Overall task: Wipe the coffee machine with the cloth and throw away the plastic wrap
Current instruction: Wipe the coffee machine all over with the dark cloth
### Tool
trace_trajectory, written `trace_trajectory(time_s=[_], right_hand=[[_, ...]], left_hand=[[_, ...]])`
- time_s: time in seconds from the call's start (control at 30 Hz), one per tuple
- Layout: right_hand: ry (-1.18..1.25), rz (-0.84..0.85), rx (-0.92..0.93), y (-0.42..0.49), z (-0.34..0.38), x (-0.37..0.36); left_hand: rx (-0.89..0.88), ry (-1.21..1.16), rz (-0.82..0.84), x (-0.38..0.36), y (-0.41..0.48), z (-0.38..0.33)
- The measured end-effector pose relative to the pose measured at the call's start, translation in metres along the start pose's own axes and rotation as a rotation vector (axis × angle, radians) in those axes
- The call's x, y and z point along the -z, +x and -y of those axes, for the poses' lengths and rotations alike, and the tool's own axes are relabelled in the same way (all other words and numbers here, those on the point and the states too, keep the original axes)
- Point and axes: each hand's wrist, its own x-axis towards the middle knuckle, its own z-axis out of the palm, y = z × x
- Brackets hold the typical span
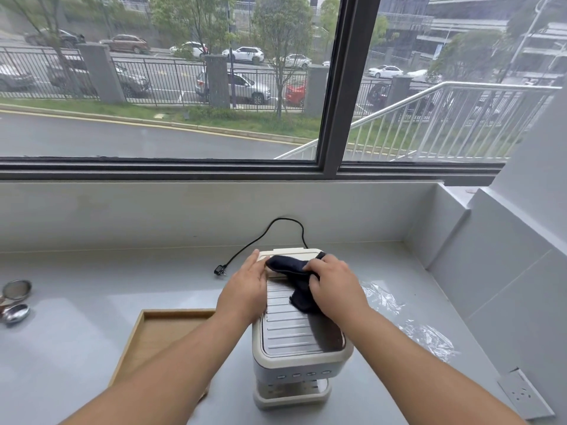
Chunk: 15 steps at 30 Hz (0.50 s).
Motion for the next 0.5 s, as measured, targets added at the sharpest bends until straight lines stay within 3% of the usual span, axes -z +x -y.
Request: trace_trajectory(time_s=[0.5], right_hand=[[0.041, 0.035, 0.091, 0.004, 0.045, -0.03]], left_hand=[[-0.04, -0.073, 0.02, 0.005, 0.002, -0.002]])
